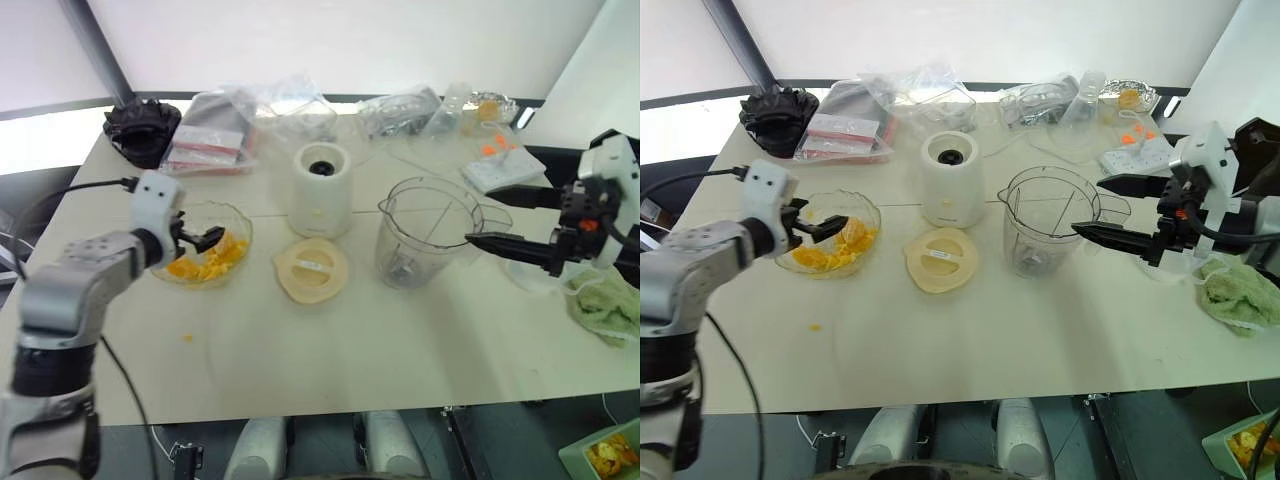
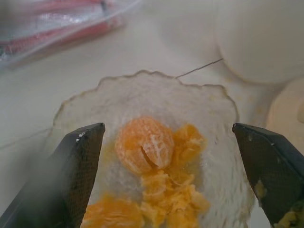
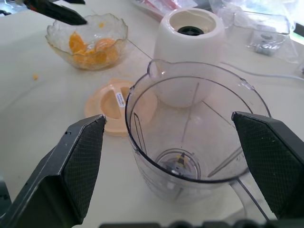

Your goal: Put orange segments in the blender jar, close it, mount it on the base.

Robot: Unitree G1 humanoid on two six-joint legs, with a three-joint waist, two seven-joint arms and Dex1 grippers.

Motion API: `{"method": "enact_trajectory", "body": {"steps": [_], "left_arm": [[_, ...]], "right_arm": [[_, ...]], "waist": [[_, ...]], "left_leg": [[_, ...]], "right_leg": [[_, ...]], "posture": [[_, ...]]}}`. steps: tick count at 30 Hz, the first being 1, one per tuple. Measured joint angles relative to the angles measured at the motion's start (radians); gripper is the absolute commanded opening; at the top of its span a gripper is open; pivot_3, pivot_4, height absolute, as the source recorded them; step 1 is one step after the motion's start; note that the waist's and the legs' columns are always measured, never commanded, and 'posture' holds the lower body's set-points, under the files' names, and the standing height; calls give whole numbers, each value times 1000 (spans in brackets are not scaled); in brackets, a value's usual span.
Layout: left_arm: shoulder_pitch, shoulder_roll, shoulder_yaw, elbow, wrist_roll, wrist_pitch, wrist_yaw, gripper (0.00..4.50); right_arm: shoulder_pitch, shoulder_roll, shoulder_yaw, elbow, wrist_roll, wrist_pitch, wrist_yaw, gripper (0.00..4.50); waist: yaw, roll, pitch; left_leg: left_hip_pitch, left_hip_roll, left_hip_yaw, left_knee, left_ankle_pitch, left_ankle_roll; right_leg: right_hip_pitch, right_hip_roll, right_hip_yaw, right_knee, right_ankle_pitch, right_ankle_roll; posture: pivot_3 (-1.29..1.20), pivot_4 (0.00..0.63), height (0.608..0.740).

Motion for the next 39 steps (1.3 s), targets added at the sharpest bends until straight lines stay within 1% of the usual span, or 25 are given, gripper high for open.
{"method": "enact_trajectory", "body": {"steps": [1, 6, 10, 13, 21, 25, 31, 35, 39], "left_arm": [[-19, -26, 0, 17, 13, 18, 32, 4500], [-168, -191, 38, 214, 92, 58, 205, 4500], [-189, -248, 68, 302, 130, 63, 276, 4500], [-193, -263, 92, 361, 158, 46, 310, 4500], [-200, -274, 95, 516, 207, -59, 323, 4500], [-244, -299, 99, 615, 210, -114, 322, 4500], [-295, -315, 125, 777, 210, -205, 313, 4500], [-332, -315, 136, 854, 208, -215, 305, 4500], [-351, -319, 148, 879, 195, -206, 291, 4500]], "right_arm": [[-5, 0, 4, 0, 0, 0, -1, 4432], [-50, -1, 28, 8, 0, 7, -4, 4432], [-56, -1, 39, 8, 1, 21, -9, 4432], [-60, -2, 39, 4, 2, 36, -15, 4432], [-60, 1, 30, -47, 24, 68, -58, 4432], [-50, 8, 16, -59, 34, 75, -81, 4432], [-39, 10, 11, -72, 40, 76, -105, 4432], [-19, 11, 6, -84, 40, 76, -118, 4432], [-9, 11, -10, -88, 39, 74, -126, 4432]], "waist": [[-1, 0, 0], [-3, 0, 0], [-5, 0, 0], [-3, 0, 0], [1, 0, 0], [17, -1, 0], [19, -1, 0], [19, -1, 0], [19, -1, 0]], "left_leg": [[0, 0, -1, 0, 0, 0], [1, -1, -1, -1, 0, 0], [0, -1, -1, -2, 0, 0], [0, -1, -1, -2, 0, 0], [0, -1, -1, -1, 0, -1], [0, -2, -1, -1, 0, -1], [0, -2, -1, -1, 0, -1], [0, -2, 0, -1, 0, -1], [0, -2, 0, -1, 0, -1]], "right_leg": [[0, 0, 0, 0, 0, 0], [0, 0, 0, 1, 0, 0], [-2, 0, 0, 2, 0, 0], [-3, 0, 0, 2, 0, 0], [-3, -1, 0, 2, 0, 0], [-3, -1, 0, 2, 0, 0], [-3, -1, 0, 2, 0, 0], [-3, -1, 0, 2, 1, 1], [-2, -1, 0, 2, 1, 1]], "posture": [[0, 150, 740], [0, 150, 740], [0, 150, 740], [0, 150, 740], [0, 150, 740], [0, 150, 740], [0, 150, 740], [0, 150, 740], [0, 150, 740]]}}
